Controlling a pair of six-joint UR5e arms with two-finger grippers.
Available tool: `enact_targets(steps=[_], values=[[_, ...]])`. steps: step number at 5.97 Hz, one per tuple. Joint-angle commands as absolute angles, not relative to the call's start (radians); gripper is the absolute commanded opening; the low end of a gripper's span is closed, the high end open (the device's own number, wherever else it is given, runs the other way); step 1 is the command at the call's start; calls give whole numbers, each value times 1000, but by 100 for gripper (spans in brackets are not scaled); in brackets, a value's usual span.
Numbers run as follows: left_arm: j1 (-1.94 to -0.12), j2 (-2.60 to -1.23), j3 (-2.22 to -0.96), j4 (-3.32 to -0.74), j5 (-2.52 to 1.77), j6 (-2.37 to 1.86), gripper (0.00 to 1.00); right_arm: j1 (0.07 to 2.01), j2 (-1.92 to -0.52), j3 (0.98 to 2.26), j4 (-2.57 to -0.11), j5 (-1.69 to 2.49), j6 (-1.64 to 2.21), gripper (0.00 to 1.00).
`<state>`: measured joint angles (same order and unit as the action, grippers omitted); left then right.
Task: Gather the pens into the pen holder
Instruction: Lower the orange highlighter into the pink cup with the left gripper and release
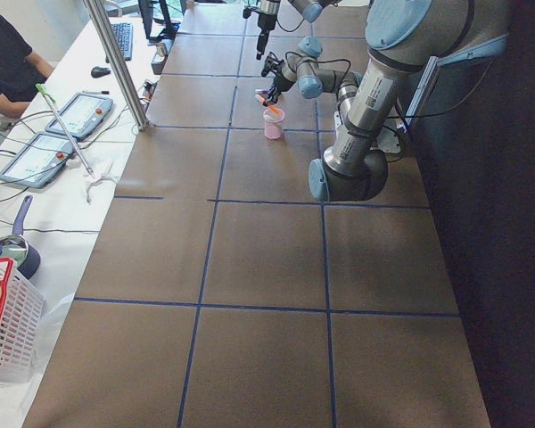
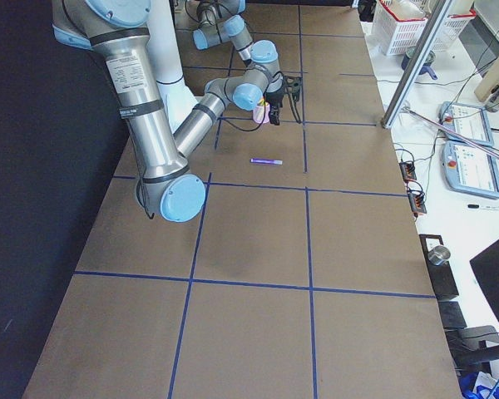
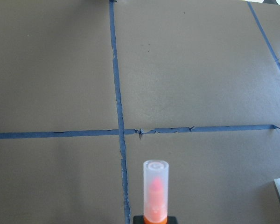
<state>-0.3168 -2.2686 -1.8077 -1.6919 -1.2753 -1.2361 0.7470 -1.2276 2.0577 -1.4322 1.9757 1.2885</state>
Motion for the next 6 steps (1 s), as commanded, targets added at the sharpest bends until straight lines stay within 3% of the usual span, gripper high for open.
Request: enact_targets(steps=[1,2,3,6], values=[[-304,-2258,-1804,-1690,-1243,-1147,12,747,-1227,2060,-1431,1974,1289,85],[-305,-2240,-1812,-1692,-1246,-1065,57,747,-1229,2059,-1433,1979,1289,85],[-305,-2240,-1825,-1690,-1246,-1045,70,747,-1229,2054,-1433,1979,1289,85],[-441,-2238,-1876,-1689,-1428,-1045,71,724,-1223,1972,-1440,1977,1284,90]])
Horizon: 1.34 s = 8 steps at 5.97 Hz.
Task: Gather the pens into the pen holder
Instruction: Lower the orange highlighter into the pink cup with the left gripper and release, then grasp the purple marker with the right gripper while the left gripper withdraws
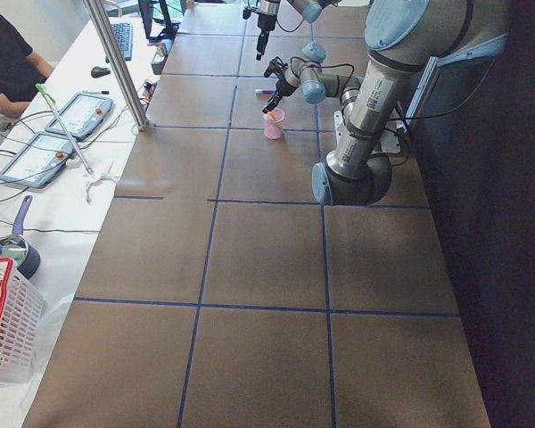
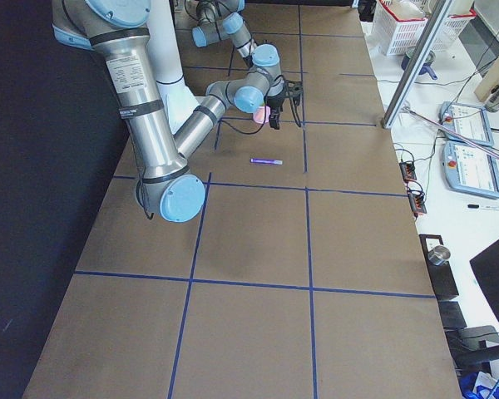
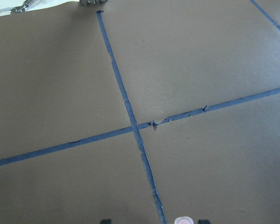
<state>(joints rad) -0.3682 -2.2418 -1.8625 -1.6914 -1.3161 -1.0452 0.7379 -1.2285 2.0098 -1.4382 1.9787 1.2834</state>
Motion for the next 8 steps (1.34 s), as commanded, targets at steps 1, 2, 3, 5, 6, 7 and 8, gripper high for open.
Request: enact_targets(steps=[1,2,3,5,6,7,8], values=[[-554,-2193,-1893,-1680,-1647,-1043,73,695,-1229,1939,-1440,1974,1288,89],[-645,-2106,-1935,-1680,-1810,-1042,76,692,-1229,1886,-1440,1977,1287,88],[-669,-2061,-1971,-1680,-1836,-1042,76,689,-1220,1846,-1454,2020,1284,82],[-670,-2008,-2011,-1678,-1838,-1042,77,693,-1183,1725,-1474,2106,1159,78],[-670,-2006,-2013,-1678,-1836,-1043,77,689,-1151,1662,-1474,2120,1154,78],[-670,-2006,-2025,-1678,-1836,-1046,77,671,-1149,1642,-1480,2123,1106,79],[-670,-2006,-2025,-1678,-1835,-1049,77,667,-1144,1640,-1512,2122,1039,93]])
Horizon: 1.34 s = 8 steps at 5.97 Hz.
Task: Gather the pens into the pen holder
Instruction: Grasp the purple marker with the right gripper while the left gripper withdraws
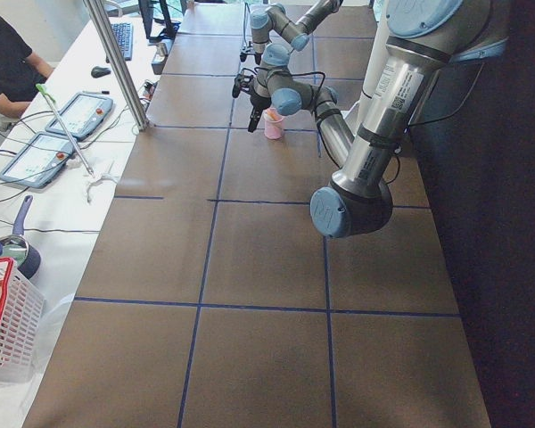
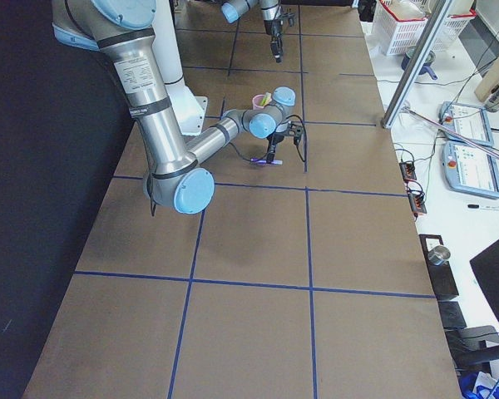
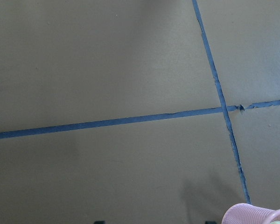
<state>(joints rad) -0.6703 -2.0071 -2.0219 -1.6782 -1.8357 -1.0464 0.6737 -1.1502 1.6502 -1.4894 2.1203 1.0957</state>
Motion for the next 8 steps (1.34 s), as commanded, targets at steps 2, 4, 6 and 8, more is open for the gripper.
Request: enact_targets(steps=[2,4,6,8], values=[[-670,-2006,-2034,-1678,-1833,-1054,78,672,-1141,1635,-1516,2120,1005,92],[-672,-2005,-2042,-1678,-1833,-1054,78,670,-1138,1620,-1516,2114,1002,73],[-672,-1996,-2049,-1678,-1833,-1054,78,670,-1135,1606,-1516,2118,1002,17],[-672,-1985,-2055,-1678,-1833,-1054,78,678,-1115,1605,-1522,2126,1002,0]])
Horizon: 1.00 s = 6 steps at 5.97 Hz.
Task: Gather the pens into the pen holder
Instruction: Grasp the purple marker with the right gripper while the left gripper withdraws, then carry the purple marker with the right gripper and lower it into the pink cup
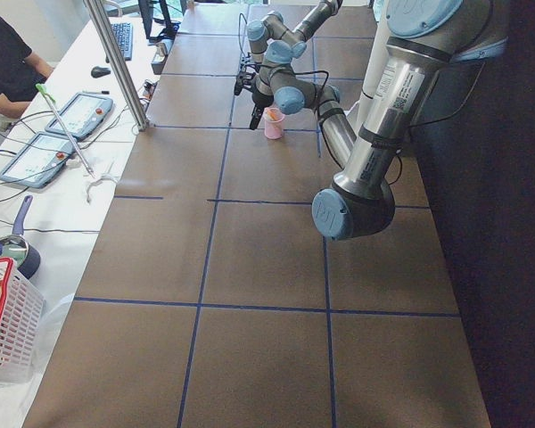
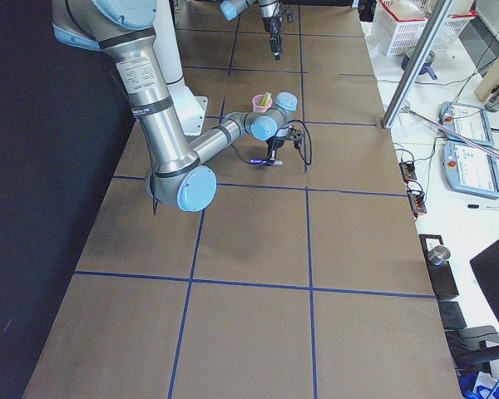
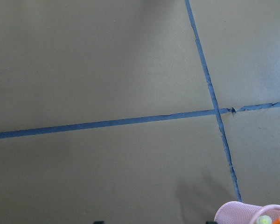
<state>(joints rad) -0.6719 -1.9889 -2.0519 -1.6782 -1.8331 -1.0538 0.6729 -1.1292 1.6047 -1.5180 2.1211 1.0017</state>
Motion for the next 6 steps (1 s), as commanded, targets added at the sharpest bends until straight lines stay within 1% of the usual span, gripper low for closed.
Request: enact_targets(steps=[1,2,3,4,5,6], values=[[-672,-1979,-2056,-1678,-1833,-1054,78,692,-1061,1615,-1587,2147,1003,0],[-672,-1977,-2056,-1678,-1833,-1051,78,693,-1054,1691,-1598,2140,1023,0],[-672,-1970,-2057,-1680,-1832,-1049,79,636,-1048,1830,-1594,1999,1148,0],[-672,-1965,-2056,-1680,-1832,-1042,79,561,-1046,1932,-1597,1853,1196,0],[-672,-1965,-2054,-1681,-1833,-1037,79,534,-1019,1998,-1594,1794,1279,0],[-670,-1965,-2049,-1681,-1833,-1037,79,470,-976,2002,-1594,1672,1290,0]])
